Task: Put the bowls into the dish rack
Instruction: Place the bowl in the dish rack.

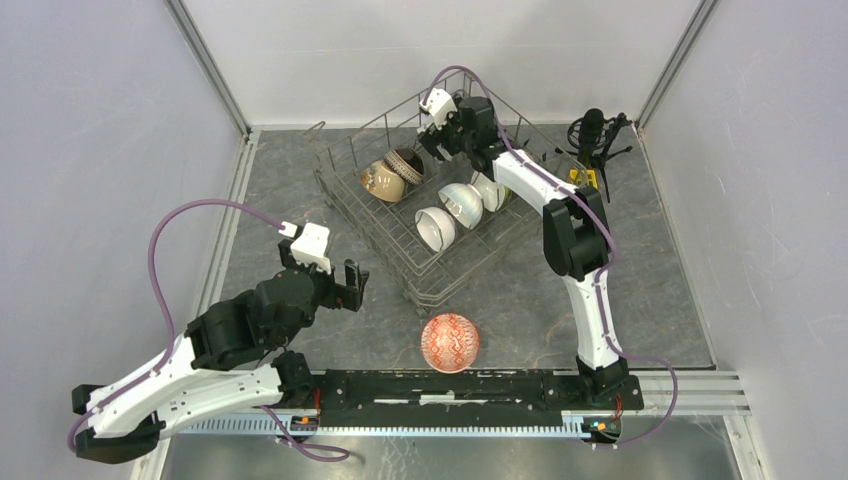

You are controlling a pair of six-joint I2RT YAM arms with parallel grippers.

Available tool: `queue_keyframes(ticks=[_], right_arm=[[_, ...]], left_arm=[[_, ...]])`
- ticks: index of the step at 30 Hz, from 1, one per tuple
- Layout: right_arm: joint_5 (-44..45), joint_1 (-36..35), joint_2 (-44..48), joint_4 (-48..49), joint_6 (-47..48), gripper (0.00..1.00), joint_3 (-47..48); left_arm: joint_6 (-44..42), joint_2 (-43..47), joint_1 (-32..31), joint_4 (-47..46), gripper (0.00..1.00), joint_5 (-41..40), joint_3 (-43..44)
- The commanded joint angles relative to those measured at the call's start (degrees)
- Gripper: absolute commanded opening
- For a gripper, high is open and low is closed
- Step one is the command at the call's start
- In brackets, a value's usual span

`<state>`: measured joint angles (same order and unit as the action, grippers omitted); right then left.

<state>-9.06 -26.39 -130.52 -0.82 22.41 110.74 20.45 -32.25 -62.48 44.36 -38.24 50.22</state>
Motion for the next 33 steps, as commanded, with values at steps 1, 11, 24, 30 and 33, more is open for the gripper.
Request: queue_keyframes(ticks=[1, 11, 24, 30, 33], right_arm=[[-2.2, -0.1, 7.5, 7.0, -4.4, 0.96, -1.9], [-5.3, -0.1, 11.4, 8.5, -9.3, 0.62, -2.8], [-9.9, -0.5, 29.8, 16.6, -18.2, 0.49, -21.5], [-9.0, -2.2, 41.2, 17.7, -21.2, 0.47, -32.8], [-7.1, -4.1, 47.7, 18.7, -21.7, 0.48, -38.8]], left_arm=[[-3.2, 0.3, 0.5, -2.5, 1.00, 1.0, -0.1], [-3.3, 0.6, 1.2, -2.7, 1.00, 1.9, -0.2], [-2.7, 0.9, 1.7, -2.7, 1.00, 3.5, -0.1], [-2.0, -0.1, 2.0, -2.3, 1.00, 5.1, -0.1], [-1.5, -1.1, 2.1, -1.7, 1.00, 5.9, 0.1]])
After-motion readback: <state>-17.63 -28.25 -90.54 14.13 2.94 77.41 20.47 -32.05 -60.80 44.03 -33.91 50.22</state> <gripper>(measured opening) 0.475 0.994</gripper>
